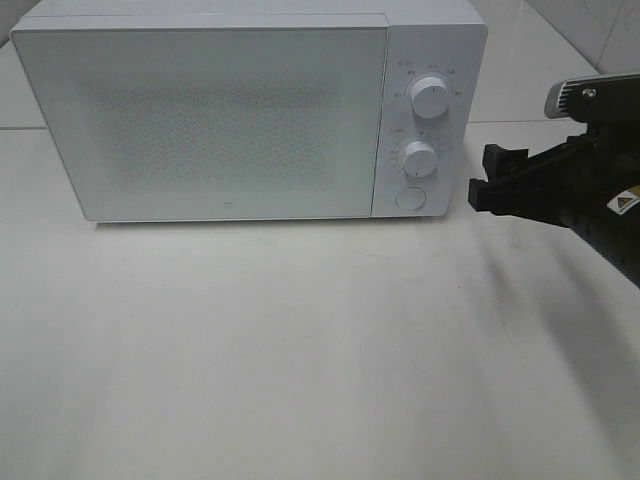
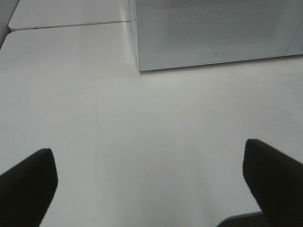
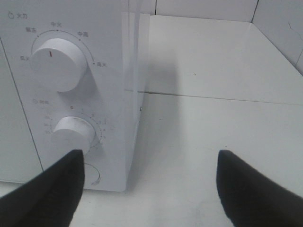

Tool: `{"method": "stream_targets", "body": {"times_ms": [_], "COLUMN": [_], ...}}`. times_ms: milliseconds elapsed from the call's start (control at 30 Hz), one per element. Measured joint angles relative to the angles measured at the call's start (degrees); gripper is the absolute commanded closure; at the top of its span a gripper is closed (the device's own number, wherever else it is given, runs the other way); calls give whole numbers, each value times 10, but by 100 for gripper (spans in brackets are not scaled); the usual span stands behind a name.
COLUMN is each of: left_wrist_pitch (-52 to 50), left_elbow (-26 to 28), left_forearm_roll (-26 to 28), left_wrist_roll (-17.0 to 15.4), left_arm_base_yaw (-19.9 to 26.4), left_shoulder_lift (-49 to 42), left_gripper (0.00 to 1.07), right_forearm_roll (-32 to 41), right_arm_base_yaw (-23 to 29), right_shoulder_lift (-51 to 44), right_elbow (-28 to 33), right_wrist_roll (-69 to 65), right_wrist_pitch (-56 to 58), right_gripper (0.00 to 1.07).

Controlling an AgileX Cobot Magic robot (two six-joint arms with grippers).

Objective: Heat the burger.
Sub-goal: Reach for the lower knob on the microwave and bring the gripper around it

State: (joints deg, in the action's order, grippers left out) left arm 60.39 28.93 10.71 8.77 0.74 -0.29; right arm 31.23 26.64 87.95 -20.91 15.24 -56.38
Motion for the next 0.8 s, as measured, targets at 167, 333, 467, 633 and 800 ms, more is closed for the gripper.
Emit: {"method": "stream_targets", "body": {"times_ms": [167,333,467,633,800], "left_wrist_pitch": [0,0,0,0,0], "left_elbow": [0,0,0,0,0], "left_forearm_roll": [0,0,0,0,0], "left_wrist_roll": [0,0,0,0,0], "left_arm_base_yaw": [0,0,0,0,0], "left_shoulder_lift": [0,0,0,0,0], "left_gripper": [6,6,6,6,6], "right_forearm_roll": [56,109,147,164,171], "right_arm_base_yaw": [54,105,131,142,142], "right_shoulder_lift": [35,68,95,129,167], "right_elbow": [1,-5,-27,-62,-95], "right_wrist_roll": [4,7,22,28,29], "right_wrist_pitch": [-50,-85,-104,-115,-119], "right_gripper": [33,33,33,33,33]}}
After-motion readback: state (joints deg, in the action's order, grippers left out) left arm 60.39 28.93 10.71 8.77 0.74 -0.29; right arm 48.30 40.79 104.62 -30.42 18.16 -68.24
